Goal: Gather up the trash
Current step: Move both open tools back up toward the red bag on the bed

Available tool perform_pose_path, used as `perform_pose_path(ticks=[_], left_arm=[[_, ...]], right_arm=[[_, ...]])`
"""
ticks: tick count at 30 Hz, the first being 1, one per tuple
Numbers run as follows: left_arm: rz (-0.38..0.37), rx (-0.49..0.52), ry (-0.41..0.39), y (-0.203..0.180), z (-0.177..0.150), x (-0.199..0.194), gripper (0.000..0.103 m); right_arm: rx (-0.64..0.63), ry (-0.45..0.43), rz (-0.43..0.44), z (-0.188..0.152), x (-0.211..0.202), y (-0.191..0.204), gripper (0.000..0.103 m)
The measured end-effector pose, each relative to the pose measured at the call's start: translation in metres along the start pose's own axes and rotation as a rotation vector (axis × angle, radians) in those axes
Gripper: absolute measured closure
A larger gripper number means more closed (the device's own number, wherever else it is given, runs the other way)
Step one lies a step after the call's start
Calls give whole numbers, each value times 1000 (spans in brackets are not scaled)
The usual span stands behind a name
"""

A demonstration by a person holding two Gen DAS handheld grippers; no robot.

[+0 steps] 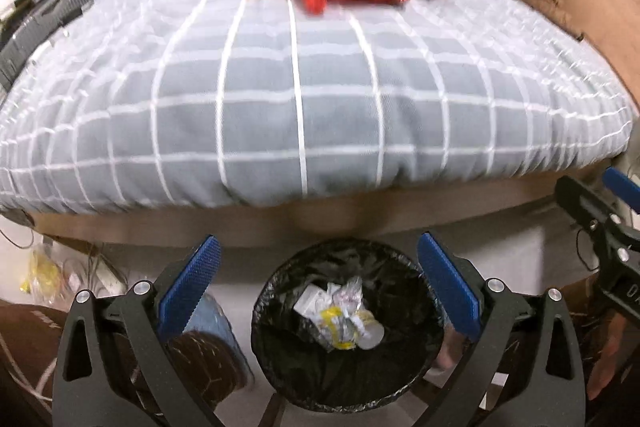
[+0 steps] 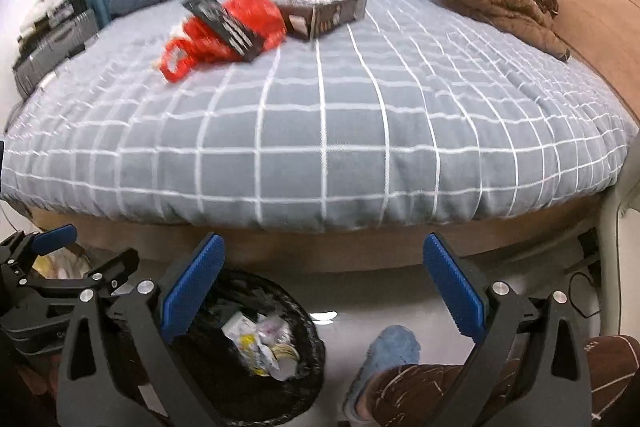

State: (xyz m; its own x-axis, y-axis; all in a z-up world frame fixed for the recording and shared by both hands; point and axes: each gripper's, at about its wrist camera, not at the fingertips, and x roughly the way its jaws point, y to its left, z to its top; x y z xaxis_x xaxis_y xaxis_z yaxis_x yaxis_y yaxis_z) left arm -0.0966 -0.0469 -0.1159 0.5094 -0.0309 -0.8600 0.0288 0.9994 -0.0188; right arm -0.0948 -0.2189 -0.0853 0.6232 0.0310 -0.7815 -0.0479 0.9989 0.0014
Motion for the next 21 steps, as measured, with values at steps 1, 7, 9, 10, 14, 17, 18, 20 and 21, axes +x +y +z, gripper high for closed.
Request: perform_pose_path(ticks=[1, 7, 9, 10, 14, 17, 18, 20, 21], left_arm=[[1, 2, -17, 0, 2, -7, 6], [3, -10, -83, 3, 11, -43, 6], [-1, -17, -91, 7, 17, -51, 6], [-5, -23, -96, 9, 20, -55, 6], [-4, -35, -126, 17, 33, -72, 6], [-3, -40, -143, 22, 45, -81, 6], [0, -44, -152, 23, 50, -83, 6], [0, -51, -166, 25, 63, -87, 6], [-2, -50, -172, 26, 67, -89, 6]], right_arm=[[-1, -10, 4, 1, -3, 1, 8], [-5, -64, 0, 11, -32, 3, 8], [8, -68, -4, 15, -39, 0, 8], [13, -72, -6, 19, -42, -2, 8], [27, -109, -9, 37, -60, -11, 8], [17, -142, -23, 52, -70, -14, 8], [19, -149, -22, 56, -72, -16, 8], [23, -160, -12, 67, -74, -18, 8], [24, -166, -10, 72, -74, -19, 8]])
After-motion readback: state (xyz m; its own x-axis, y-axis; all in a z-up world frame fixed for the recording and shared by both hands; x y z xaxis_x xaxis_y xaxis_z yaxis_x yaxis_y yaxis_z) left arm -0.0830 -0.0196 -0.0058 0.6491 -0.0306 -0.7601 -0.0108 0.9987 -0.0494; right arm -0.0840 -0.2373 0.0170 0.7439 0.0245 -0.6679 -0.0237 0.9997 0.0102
